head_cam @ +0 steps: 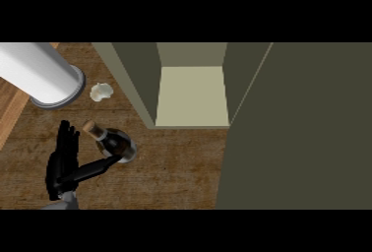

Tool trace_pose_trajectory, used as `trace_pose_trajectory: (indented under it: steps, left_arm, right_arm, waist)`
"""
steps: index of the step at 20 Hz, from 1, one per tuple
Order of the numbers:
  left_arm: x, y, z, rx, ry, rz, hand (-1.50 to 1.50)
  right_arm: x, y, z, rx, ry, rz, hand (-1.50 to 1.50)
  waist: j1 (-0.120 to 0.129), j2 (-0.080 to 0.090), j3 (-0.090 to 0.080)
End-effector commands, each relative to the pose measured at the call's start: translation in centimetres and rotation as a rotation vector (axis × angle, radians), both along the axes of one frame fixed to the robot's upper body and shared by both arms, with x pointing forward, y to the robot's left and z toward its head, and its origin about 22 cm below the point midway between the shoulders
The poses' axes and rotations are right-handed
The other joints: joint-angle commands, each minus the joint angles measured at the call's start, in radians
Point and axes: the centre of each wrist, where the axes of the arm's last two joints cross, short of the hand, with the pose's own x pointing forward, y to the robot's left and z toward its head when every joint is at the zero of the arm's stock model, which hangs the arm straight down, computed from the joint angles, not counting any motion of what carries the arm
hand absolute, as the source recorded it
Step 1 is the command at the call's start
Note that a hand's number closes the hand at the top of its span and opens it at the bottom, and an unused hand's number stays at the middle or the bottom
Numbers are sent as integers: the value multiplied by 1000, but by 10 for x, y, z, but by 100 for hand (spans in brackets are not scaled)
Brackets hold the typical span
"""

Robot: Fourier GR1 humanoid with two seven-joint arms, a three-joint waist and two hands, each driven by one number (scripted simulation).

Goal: Pick up the wine, place it into the cabinet and close the cabinet

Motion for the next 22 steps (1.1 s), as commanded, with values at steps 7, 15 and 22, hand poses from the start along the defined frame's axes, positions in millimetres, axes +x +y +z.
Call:
trace_pose_trajectory:
  steps: [7, 15, 22]
  left_arm:
    - [17, -4, -20, -38, 17, -33, -150]
    - [31, -10, -53, -72, 57, -51, -150]
    - [3, -31, -91, -274, 21, -83, 150]
  right_arm:
    - [-9, 6, 10, 64, -39, 15, -150]
    - [-26, 4, 23, 37, -51, 41, -150]
    - [-21, 13, 23, 23, -41, 46, -150]
  waist:
    - [3, 0, 0]
    - [-4, 1, 0]
    - [-7, 2, -2]
